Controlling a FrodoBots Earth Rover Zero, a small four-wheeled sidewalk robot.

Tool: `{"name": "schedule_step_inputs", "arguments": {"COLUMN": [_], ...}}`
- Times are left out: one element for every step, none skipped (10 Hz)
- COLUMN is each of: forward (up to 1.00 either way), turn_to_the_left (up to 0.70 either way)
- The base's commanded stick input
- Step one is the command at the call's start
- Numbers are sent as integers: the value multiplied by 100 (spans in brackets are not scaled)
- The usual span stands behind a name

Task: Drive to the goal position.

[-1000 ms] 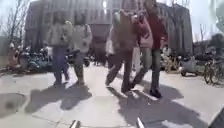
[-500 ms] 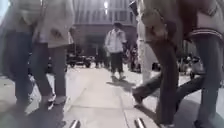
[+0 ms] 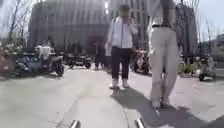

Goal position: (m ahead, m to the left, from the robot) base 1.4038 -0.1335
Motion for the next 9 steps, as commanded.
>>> {"name": "schedule_step_inputs", "arguments": {"forward": [85,85,85,85,85,85,85,85,85], "turn_to_the_left": [1,1,1,1,1,1,1,1,1]}}
